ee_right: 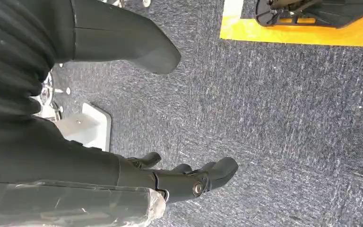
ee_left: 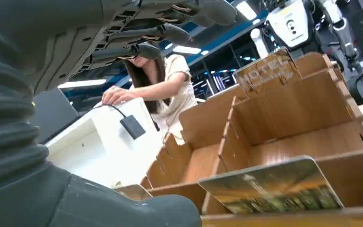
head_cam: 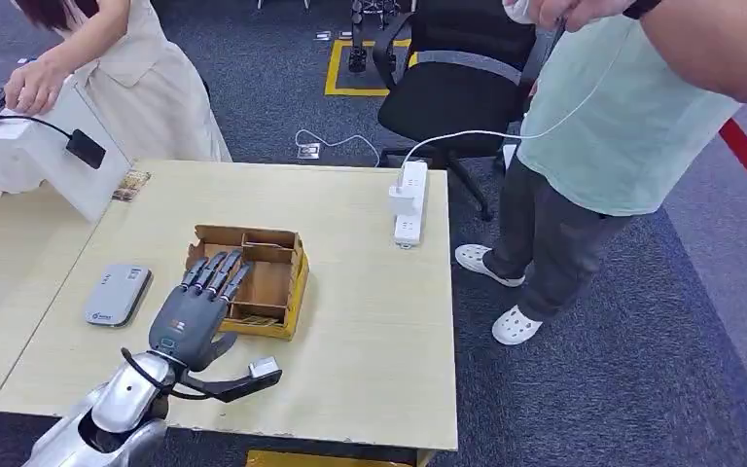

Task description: Pass the card to the sensor for recognition and then transmit it.

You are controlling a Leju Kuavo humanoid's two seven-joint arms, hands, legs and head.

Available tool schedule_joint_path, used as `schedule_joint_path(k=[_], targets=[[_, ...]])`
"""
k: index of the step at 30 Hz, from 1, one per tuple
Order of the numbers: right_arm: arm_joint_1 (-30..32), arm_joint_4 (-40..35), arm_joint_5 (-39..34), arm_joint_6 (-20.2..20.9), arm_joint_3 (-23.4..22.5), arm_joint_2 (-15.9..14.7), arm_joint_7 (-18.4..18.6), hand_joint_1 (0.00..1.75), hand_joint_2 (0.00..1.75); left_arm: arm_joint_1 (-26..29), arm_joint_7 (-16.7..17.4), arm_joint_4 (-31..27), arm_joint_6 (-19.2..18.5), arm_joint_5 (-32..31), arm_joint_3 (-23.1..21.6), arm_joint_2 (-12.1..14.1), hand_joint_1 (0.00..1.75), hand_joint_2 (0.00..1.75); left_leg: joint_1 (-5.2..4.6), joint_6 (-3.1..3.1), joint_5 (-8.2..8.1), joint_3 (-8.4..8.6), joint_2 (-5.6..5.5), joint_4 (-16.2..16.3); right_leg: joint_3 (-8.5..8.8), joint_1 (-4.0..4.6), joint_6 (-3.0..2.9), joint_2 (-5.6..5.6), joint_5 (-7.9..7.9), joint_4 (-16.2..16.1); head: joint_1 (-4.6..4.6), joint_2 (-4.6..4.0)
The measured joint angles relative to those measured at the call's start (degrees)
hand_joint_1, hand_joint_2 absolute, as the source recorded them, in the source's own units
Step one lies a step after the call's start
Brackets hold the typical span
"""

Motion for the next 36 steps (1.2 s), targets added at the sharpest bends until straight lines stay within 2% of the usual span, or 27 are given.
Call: schedule_joint_path(k=[7, 11, 12, 21, 28, 36], targets=[[0.0, 0.0, 0.0, 0.0, 0.0, 0.0, 0.0, 0.0, 1.75, 0.0, 0.0, 0.0, 0.0, 0.0, 0.0, -0.1, 0.0, 1.75, 0.0, 0.0, 0.0, 0.0, 0.0, 0.0, 0.0, 0.0, 0.0, 0.0, 0.0, 0.0, -0.02, 0.02], [0.0, 0.1, 0.0, 0.0, 0.0, 0.1, 0.0, 0.0, 1.75, 0.0, 0.0, 1.2, 0.1, -0.2, 0.3, -1.3, 0.0, 1.75, 0.0, 0.0, 0.0, 0.0, 0.0, 0.0, 0.0, 0.0, 0.0, 0.0, 0.0, 0.0, -0.02, 0.0], [0.0, 0.1, -0.2, 0.0, 0.0, 0.1, 0.0, 0.0, 1.75, 0.3, 1.9, 1.5, 0.3, -1.2, 1.5, -2.0, 0.0, 1.75, 0.0, 0.0, 0.0, 0.0, 0.0, 0.0, 0.0, 0.0, 0.0, 0.0, 0.0, 0.0, -0.02, 0.0], [0.1, 0.4, -0.9, -0.1, 0.1, 0.2, 0.0, 0.0, 1.75, 2.4, 4.1, 3.8, 1.5, -3.3, 7.6, -3.5, 0.0, 1.75, 0.02, 0.0, 0.0, -0.01, 0.0, 0.0, 0.0, 0.02, 0.0, 0.0, 0.0, 0.0, -0.02, 0.0], [0.3, 0.6, -1.6, -0.3, 0.1, 0.2, -0.2, 0.0, 1.75, 3.7, 3.7, 4.2, 1.3, -3.3, 13.4, -4.1, 0.0, 1.75, 0.02, 0.0, 0.0, -0.01, 0.01, 0.0, 0.0, 0.02, 0.0, 0.0, 0.0, 0.0, -0.02, 0.02], [0.3, 0.9, -2.1, -0.3, 0.2, 0.2, -0.2, 0.0, 1.75, 3.9, 3.1, 5.4, 1.0, -3.4, 15.5, -5.1, 0.0, 1.75, 0.02, 0.0, 0.0, -0.01, 0.0, 0.0, 0.0, 0.02, 0.0, 0.0, 0.0, 0.0, -0.02, 0.02]])
